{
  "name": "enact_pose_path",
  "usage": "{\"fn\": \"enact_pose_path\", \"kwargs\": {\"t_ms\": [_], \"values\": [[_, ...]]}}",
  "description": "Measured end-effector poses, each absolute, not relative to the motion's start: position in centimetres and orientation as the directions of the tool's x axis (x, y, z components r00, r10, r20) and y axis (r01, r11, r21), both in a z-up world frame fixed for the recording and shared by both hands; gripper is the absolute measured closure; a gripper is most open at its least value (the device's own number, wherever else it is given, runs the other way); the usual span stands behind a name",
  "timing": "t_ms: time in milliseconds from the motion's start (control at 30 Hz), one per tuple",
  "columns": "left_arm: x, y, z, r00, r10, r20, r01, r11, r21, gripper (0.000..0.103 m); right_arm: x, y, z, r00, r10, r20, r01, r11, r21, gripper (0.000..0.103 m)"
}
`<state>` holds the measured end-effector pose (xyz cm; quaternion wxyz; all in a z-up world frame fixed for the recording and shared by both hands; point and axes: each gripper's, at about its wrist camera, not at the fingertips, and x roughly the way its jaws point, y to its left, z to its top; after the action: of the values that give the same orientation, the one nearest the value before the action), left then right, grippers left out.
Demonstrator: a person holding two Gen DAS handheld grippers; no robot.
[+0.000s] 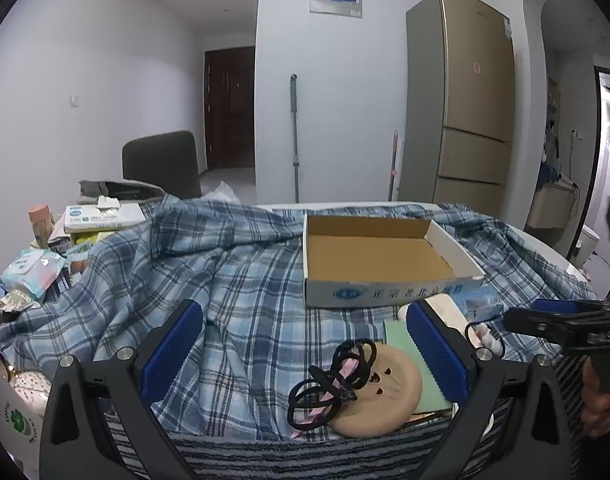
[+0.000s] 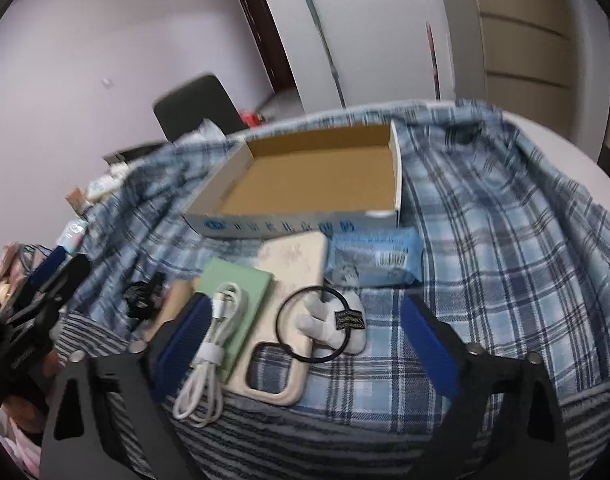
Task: Organize soft objects
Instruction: 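Grasp the white earbuds with the right gripper while the left reaches the hair ties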
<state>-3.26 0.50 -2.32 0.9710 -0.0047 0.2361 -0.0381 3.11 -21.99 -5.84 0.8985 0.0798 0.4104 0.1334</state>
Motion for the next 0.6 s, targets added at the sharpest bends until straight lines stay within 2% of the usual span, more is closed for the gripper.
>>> {"fn": "enact_pose_path", "kwargs": {"t_ms": [33,100,267,333,533,600], "values": [[-3.2,0.6,-2.4,0.884,-0.078,-0.461,0.073,0.997,-0.030,0.000,3.5,-21.9,-6.2,0.615,0.302,-0.728,-0.173,0.953,0.249,0.021],[-3.0,0.8,-2.4,0.881,-0.085,-0.466,0.075,0.996,-0.041,0.000,4.4,-21.9,-7.0,0.585,0.296,-0.755,-0.167,0.955,0.245,0.027],[-2.6,1.0,-2.8,0.870,-0.092,-0.484,0.075,0.996,-0.054,0.000,5.6,-22.2,-9.0,0.516,0.304,-0.801,-0.134,0.952,0.274,0.049],[-2.6,0.9,-2.9,0.871,-0.092,-0.484,0.076,0.996,-0.052,0.000,5.7,-22.3,-9.4,0.511,0.289,-0.809,-0.113,0.956,0.270,0.056],[-2.8,0.5,-2.8,0.875,-0.090,-0.476,0.085,0.996,-0.033,0.000,5.5,-22.0,-9.4,0.526,0.263,-0.809,-0.110,0.964,0.242,0.064],[-2.8,0.5,-2.8,0.875,-0.090,-0.475,0.085,0.996,-0.033,0.000,5.3,-21.8,-9.2,0.544,0.234,-0.806,-0.106,0.972,0.210,0.075]]}}
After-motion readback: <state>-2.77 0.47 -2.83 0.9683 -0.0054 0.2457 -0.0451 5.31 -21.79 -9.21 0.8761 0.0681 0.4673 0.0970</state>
